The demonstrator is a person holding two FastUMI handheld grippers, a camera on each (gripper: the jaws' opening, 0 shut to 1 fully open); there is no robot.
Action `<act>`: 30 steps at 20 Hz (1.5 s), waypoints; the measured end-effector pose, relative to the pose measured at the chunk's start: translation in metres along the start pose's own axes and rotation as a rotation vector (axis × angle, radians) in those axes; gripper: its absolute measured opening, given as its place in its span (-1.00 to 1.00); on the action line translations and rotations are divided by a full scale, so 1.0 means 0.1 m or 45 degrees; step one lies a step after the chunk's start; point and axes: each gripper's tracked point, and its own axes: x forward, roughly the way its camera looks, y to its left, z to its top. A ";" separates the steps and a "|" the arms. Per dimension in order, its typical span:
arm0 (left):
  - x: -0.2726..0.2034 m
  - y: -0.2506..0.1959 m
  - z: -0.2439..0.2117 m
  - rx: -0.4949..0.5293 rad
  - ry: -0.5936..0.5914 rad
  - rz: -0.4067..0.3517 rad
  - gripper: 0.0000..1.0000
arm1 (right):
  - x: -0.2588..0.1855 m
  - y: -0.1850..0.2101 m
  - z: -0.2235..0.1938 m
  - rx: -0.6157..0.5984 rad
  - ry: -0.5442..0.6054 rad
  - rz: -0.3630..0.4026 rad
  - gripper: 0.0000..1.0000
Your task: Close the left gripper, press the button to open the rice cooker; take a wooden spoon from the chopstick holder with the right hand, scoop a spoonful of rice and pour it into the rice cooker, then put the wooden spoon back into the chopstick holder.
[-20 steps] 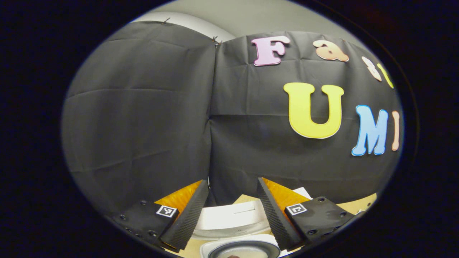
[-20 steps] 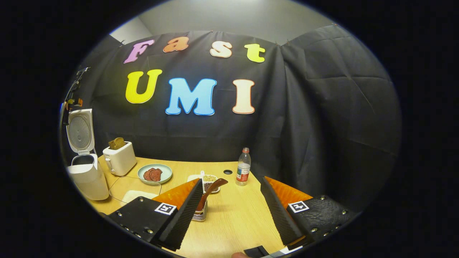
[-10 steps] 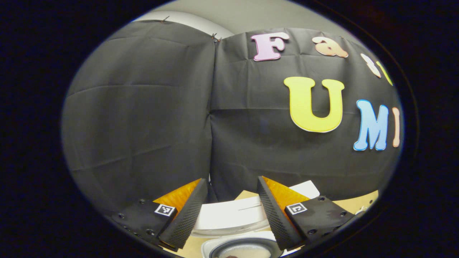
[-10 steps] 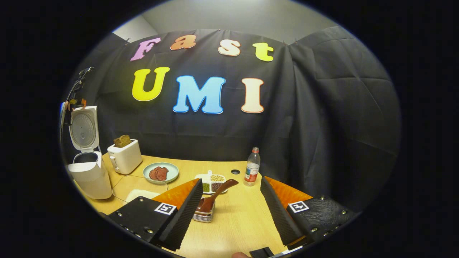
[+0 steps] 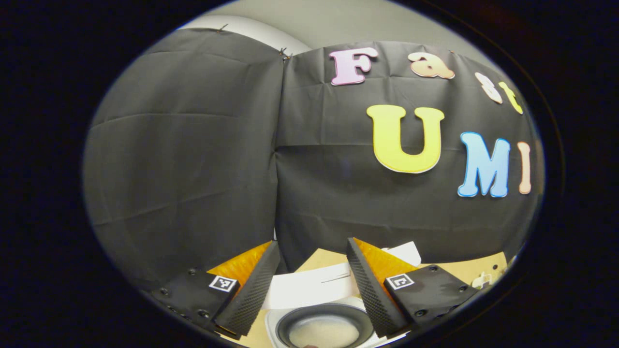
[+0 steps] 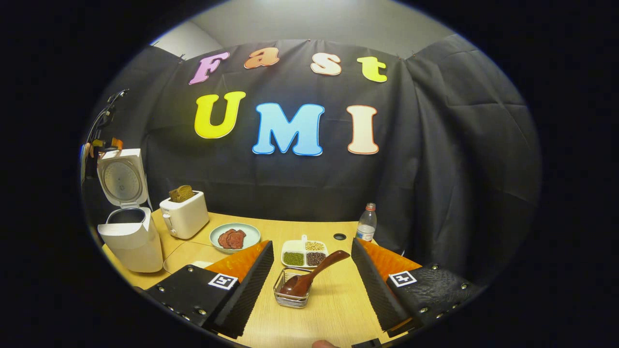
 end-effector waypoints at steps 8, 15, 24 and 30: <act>-0.54 -0.21 -0.52 -0.019 0.052 -0.067 0.92 | 0.08 0.14 0.06 -0.030 -0.015 0.089 0.96; -0.82 -0.35 -0.96 -0.045 0.129 -0.098 0.83 | 0.18 0.21 0.07 -0.036 -0.015 0.145 0.96; -0.98 -0.42 -1.36 -0.052 0.156 -0.109 0.91 | 0.21 0.21 0.04 -0.036 -0.004 0.155 0.96; -1.00 -0.46 -1.62 -0.021 0.198 -0.118 0.84 | 0.23 0.25 0.00 -0.043 0.013 0.162 0.96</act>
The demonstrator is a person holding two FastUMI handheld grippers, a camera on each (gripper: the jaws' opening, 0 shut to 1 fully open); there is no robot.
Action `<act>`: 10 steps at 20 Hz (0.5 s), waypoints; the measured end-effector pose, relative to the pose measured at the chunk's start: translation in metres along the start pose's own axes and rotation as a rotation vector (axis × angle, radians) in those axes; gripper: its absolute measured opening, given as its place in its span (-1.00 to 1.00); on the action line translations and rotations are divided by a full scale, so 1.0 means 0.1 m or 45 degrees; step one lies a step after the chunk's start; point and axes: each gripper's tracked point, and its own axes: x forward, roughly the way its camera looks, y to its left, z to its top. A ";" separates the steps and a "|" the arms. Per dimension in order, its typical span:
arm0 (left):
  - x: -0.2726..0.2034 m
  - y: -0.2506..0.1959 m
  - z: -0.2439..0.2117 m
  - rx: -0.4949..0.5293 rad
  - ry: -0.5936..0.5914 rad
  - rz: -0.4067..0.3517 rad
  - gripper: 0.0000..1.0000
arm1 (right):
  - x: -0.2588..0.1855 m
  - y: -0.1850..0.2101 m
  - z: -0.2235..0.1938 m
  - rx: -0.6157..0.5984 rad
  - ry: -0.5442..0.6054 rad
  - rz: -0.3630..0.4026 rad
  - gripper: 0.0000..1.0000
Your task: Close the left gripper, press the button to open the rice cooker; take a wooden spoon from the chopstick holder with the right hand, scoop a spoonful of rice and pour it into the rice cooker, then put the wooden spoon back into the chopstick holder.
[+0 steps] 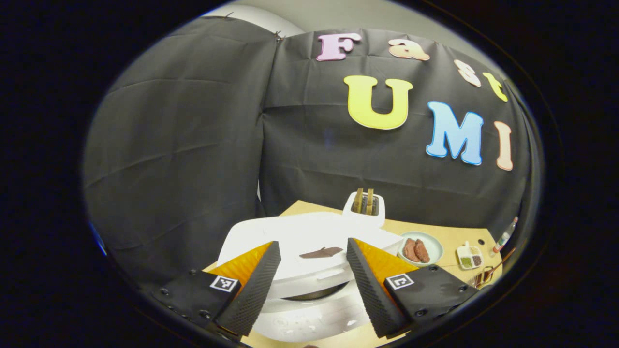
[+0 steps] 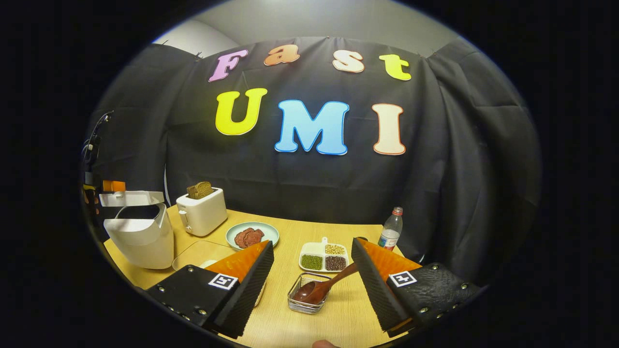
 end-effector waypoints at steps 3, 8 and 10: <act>0.02 -0.03 -0.16 0.012 0.039 -0.001 0.84 | -0.01 0.05 -0.01 -0.010 0.006 0.009 0.96; 0.06 -0.03 -0.45 0.075 0.092 -0.023 0.84 | 0.00 0.12 0.00 -0.025 0.012 0.018 0.96; 0.11 -0.04 -0.54 0.096 0.113 -0.031 0.92 | 0.00 0.14 -0.01 -0.029 0.015 0.018 0.96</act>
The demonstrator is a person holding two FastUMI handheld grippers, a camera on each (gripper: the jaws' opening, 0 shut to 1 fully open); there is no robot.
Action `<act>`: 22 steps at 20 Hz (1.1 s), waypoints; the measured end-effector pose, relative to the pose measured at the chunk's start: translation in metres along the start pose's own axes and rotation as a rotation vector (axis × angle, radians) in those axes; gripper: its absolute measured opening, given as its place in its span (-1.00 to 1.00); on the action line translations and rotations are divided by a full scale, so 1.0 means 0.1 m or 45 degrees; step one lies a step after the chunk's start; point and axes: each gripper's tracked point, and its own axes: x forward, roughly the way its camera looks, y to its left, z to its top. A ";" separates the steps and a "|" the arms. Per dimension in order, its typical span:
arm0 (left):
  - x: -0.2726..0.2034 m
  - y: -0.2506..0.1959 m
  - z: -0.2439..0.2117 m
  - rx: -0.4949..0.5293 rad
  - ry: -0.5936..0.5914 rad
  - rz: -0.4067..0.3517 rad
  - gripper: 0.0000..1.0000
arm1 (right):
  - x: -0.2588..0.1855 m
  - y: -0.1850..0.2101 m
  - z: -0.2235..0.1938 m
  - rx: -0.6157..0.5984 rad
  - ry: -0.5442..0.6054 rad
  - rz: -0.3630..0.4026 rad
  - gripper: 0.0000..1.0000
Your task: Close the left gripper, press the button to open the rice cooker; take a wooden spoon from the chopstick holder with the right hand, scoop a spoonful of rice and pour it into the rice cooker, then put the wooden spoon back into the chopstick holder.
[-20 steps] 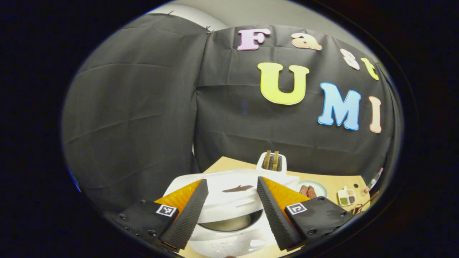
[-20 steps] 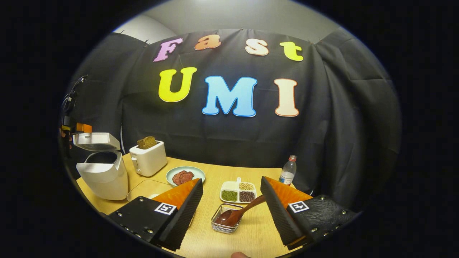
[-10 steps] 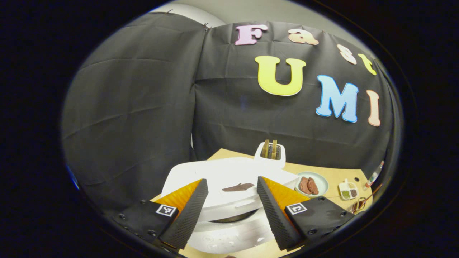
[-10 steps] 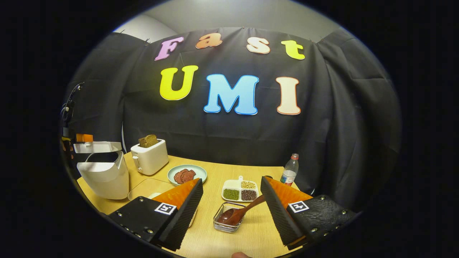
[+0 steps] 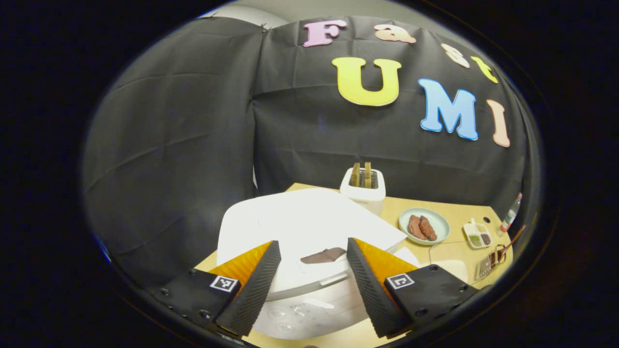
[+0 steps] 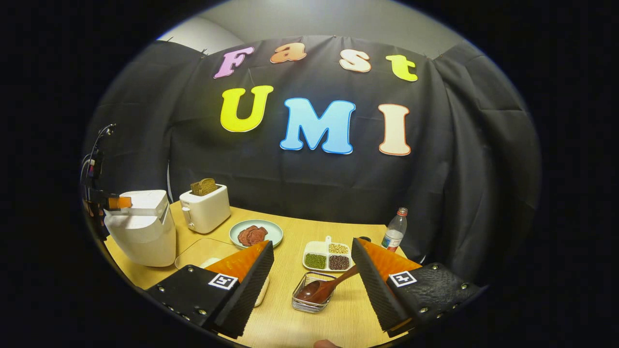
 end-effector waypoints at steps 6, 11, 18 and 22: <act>0.07 -0.05 -0.12 0.060 0.051 -0.039 0.94 | 0.04 0.09 -0.02 -0.010 0.015 0.010 0.96; 0.12 -0.07 -0.12 0.062 0.033 -0.059 0.97 | 0.08 0.25 0.02 -0.015 0.014 0.048 0.96; -0.04 -0.22 0.39 0.104 -0.146 -0.098 0.94 | 0.03 0.34 0.44 0.007 -0.094 0.077 0.96; -0.48 -0.51 1.06 0.163 -0.368 -0.152 0.94 | -0.06 0.33 0.70 0.037 -0.145 0.063 0.96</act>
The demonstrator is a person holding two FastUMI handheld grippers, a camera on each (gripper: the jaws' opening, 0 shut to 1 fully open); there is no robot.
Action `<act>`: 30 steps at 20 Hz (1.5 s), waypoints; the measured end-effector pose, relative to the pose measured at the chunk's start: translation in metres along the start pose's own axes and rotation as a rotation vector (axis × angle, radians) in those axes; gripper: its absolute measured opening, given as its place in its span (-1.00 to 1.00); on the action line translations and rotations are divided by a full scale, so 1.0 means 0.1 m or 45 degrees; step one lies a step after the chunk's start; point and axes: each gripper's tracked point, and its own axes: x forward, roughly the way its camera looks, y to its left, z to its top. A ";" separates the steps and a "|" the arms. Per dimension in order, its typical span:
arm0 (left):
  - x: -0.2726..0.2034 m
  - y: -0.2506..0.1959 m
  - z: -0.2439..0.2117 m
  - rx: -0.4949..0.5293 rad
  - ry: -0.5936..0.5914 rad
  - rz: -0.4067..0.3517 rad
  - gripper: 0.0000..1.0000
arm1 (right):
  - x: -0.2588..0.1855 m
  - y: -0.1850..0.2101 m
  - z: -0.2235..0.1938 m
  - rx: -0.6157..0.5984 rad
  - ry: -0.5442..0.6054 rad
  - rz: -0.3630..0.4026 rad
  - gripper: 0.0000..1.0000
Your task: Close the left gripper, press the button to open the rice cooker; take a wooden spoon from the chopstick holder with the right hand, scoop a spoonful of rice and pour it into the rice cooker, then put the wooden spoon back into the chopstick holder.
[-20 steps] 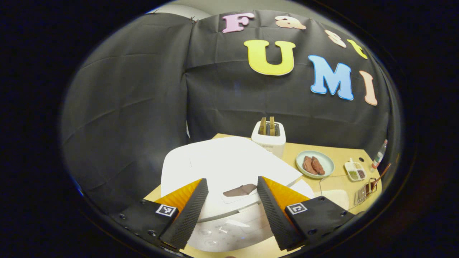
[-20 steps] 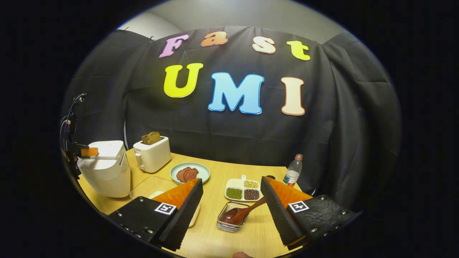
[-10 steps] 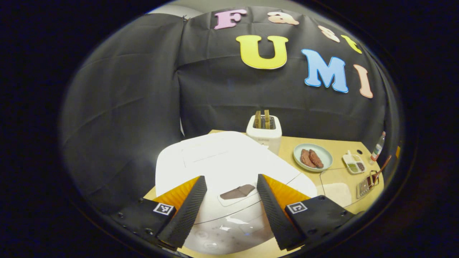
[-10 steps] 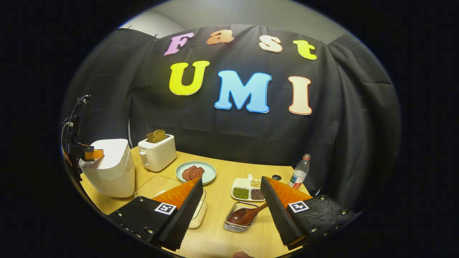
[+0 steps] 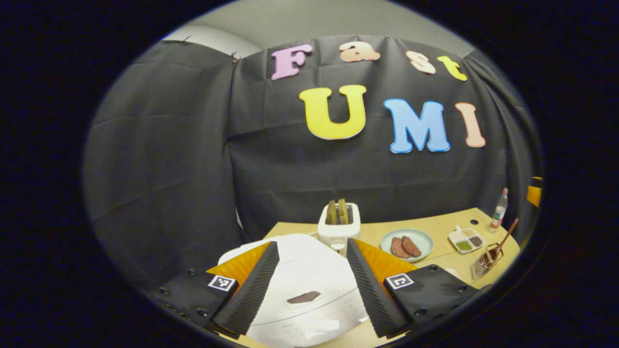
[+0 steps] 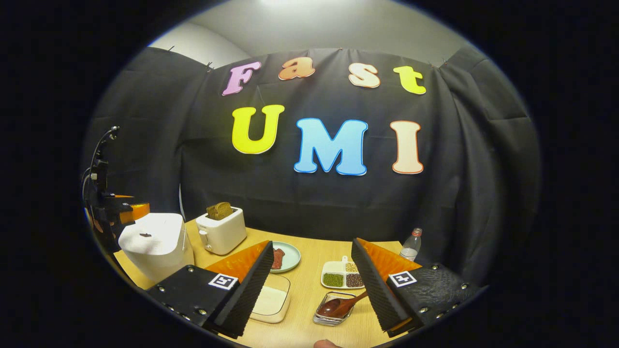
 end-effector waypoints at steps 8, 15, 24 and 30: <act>-0.64 -0.37 0.90 -0.045 -0.271 -0.068 0.90 | -0.29 0.05 0.59 -0.023 -0.162 -0.032 0.96; -1.05 -0.63 1.15 -0.074 -0.403 -0.075 0.89 | -0.49 0.04 0.84 0.030 -0.263 -0.075 0.96; -1.15 -0.84 1.12 -0.078 -0.403 -0.134 0.97 | -0.54 -0.02 0.75 0.053 -0.262 -0.126 0.96; -1.19 -0.84 1.24 -0.059 -0.438 -0.126 0.96 | -0.59 -0.06 0.84 0.032 -0.294 -0.145 0.96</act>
